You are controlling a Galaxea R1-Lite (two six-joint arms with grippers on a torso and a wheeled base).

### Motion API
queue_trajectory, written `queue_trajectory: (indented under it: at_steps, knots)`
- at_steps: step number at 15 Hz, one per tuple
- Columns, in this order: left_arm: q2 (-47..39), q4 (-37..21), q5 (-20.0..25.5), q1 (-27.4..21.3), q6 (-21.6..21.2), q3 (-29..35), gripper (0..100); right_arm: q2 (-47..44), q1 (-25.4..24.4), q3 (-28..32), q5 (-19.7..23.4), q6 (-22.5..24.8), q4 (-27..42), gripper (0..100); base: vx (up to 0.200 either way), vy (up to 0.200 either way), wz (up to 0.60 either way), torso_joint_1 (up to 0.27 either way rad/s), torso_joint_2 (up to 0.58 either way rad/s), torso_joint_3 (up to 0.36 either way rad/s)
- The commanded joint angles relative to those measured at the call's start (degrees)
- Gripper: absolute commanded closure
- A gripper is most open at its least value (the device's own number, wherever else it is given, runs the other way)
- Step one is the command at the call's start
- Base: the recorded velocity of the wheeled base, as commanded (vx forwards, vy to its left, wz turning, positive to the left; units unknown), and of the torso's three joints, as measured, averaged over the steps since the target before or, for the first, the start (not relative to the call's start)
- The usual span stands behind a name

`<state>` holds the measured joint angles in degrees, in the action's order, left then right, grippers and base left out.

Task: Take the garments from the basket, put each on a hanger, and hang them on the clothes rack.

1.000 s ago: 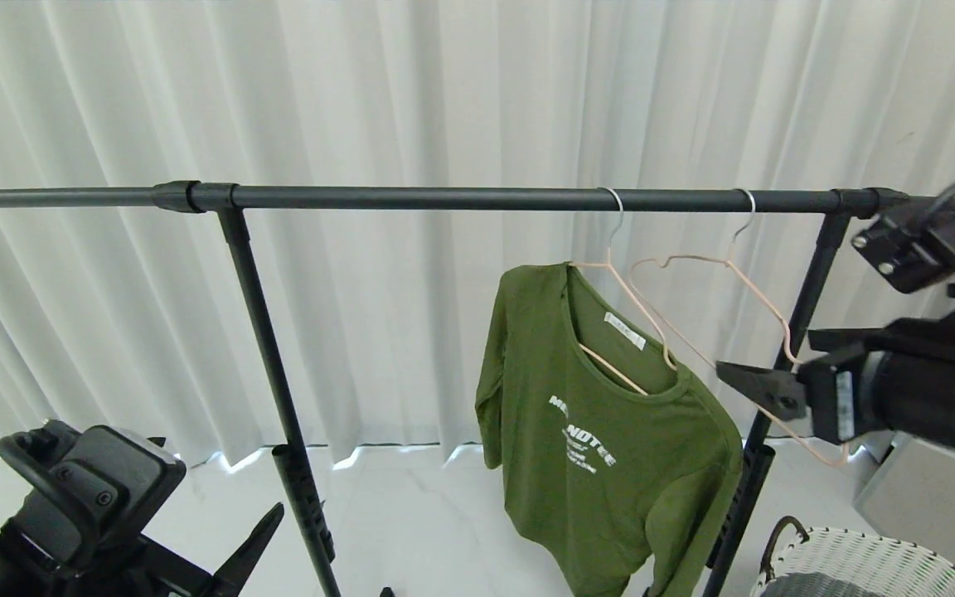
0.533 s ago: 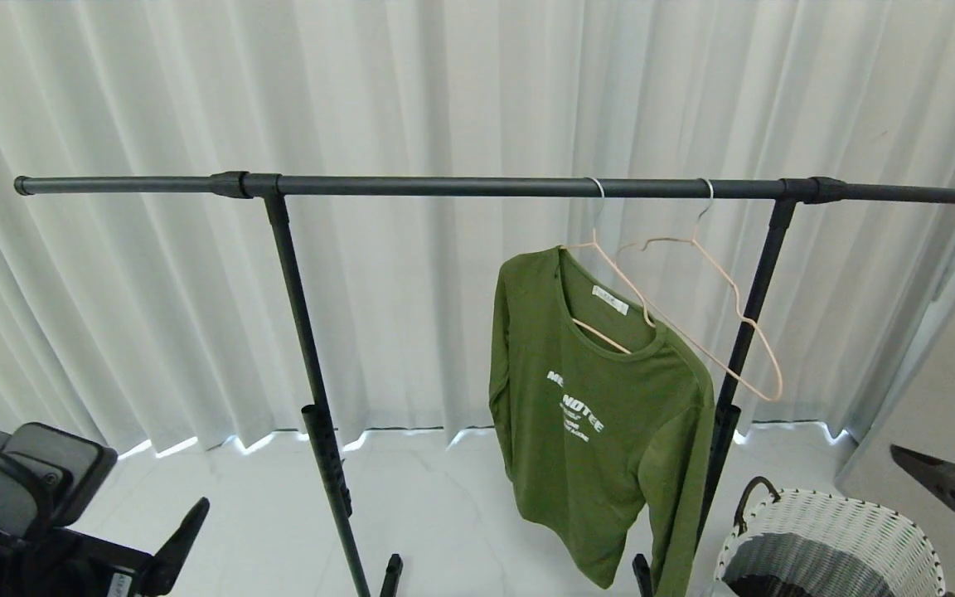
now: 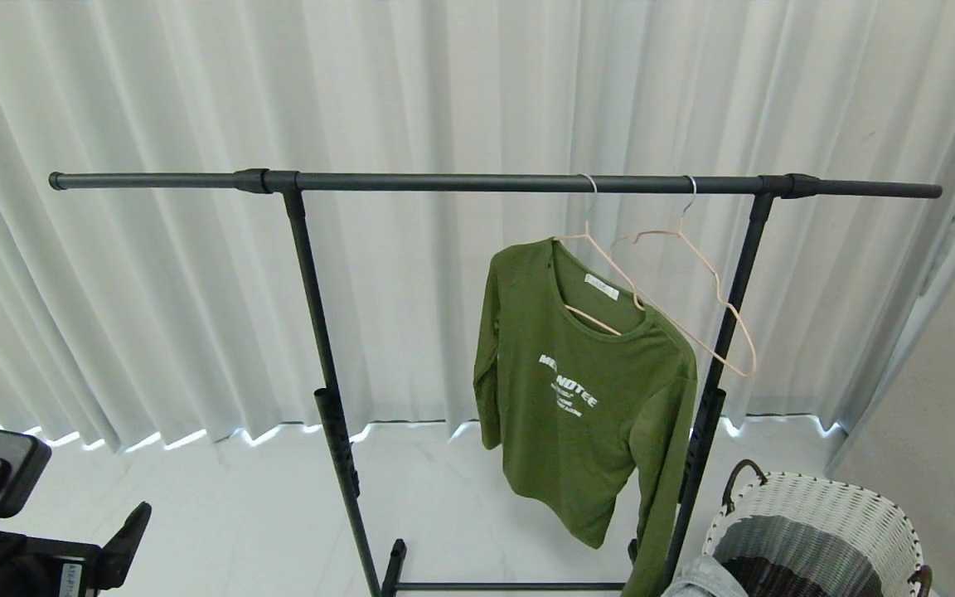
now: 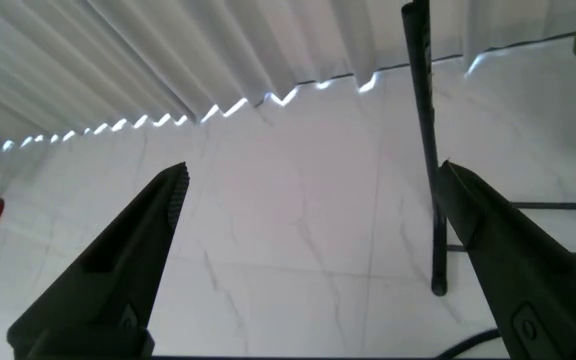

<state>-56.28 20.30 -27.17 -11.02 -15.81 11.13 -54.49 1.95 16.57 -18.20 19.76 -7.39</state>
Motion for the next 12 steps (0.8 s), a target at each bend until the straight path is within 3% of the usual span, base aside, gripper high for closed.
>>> queue_trajectory:
  at_steps: [1,6,8,11,12]
  knots:
    - [0.1,0.0,0.2,0.1,0.0,-0.2,0,-0.3,0.7,-2.5,-0.1,1.1,-1.0,0,0.000,0.000,0.00,0.000,0.00,0.000]
    - [0.1,0.0,1.6,0.1,0.1,-0.3,0,-0.4,0.9,-2.7,-0.1,1.9,-1.2,0,0.000,0.000,0.00,-0.072,0.19,0.115]
    - [0.1,0.1,5.9,-0.1,0.6,-0.1,0,-0.3,0.9,-3.2,-0.1,2.0,-1.2,0,0.000,0.000,0.00,-0.171,0.46,0.276]
    - [0.2,0.1,15.5,-0.2,8.1,-0.2,0,-0.3,0.9,-3.4,-0.2,1.9,-1.2,0,0.000,0.000,0.00,-0.176,0.49,0.308]
    - [0.1,0.1,17.4,-1.0,13.2,0.3,0,-0.4,0.9,-3.6,-0.2,1.9,-1.1,0,0.000,0.000,0.00,-0.178,0.48,0.305]
